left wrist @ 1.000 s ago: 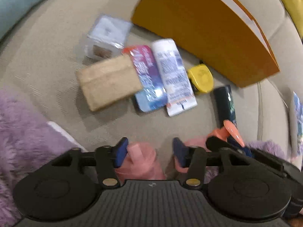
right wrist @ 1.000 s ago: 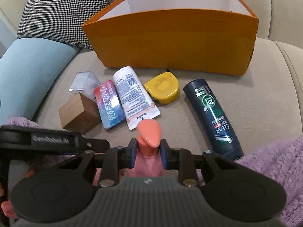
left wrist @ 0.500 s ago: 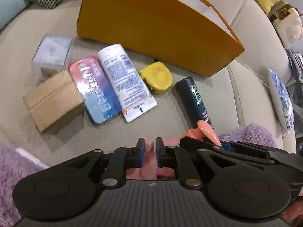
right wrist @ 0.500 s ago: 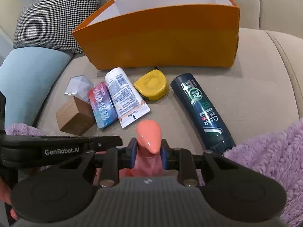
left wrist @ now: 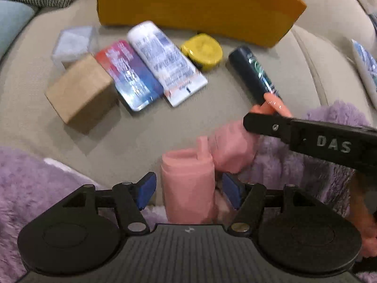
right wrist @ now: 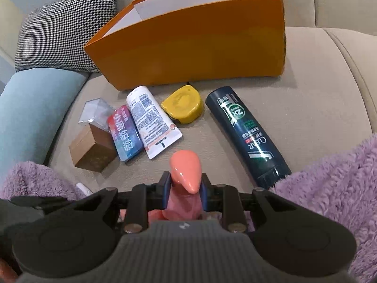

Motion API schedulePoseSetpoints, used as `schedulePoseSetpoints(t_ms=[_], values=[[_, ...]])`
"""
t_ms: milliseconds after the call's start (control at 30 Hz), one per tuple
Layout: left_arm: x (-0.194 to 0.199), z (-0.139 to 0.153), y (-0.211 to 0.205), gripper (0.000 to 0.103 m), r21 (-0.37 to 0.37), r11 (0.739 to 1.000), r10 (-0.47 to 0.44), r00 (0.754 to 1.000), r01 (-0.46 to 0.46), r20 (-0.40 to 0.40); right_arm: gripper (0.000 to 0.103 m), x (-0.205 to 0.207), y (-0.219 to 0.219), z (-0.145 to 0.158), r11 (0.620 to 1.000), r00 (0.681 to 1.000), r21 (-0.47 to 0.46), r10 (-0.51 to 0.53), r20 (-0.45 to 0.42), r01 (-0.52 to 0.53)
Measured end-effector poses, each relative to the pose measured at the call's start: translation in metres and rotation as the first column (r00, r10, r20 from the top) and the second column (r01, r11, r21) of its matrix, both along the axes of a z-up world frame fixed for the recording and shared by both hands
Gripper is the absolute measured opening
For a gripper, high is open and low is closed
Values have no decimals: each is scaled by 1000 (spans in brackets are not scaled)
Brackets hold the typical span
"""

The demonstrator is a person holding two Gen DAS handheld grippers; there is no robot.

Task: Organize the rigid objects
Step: 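Close left tool on the pink cup and lift it while right tool holds the pump bottle, then carry the pink cup and pink pump bottle with both tools over the orange box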

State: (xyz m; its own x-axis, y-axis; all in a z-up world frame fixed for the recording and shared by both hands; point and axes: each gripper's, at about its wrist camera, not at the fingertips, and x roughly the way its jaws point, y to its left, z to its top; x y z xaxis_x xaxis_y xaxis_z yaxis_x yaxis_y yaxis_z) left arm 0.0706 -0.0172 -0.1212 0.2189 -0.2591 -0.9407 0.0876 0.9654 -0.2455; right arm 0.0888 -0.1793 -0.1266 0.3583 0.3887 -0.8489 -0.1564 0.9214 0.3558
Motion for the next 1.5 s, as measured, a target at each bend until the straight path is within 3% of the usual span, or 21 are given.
schedulePoseSetpoints(t_ms=[167,600,800,1000,1167,1333,1500], values=[[3,-9,0,60,-4,1000,16,1000,-16,1,26,-3,0,0,1000,1000,-3,5,7,-5],[3,-11,-5,60,-3,1000,24,999,-24,31,26,-5,-1,0,1000,1000,-3,4,17,-4],[-3,17,8,60,-60,997,51,987,-42,155,26,-9,-3,13,1000,998,-3,4,59,-4],[6,61,26,60,-162,985,115,947,-68,301,26,-3,-5,42,1000,989,-12,20,148,-18],[35,109,28,60,-192,981,79,895,7,440,26,20,-17,79,999,977,18,38,210,-43],[90,146,27,60,-149,983,-8,839,106,545,26,62,-29,125,998,954,46,29,300,-45],[152,149,20,60,-66,982,-106,799,179,591,26,126,-29,140,1000,942,21,-5,336,-2]])
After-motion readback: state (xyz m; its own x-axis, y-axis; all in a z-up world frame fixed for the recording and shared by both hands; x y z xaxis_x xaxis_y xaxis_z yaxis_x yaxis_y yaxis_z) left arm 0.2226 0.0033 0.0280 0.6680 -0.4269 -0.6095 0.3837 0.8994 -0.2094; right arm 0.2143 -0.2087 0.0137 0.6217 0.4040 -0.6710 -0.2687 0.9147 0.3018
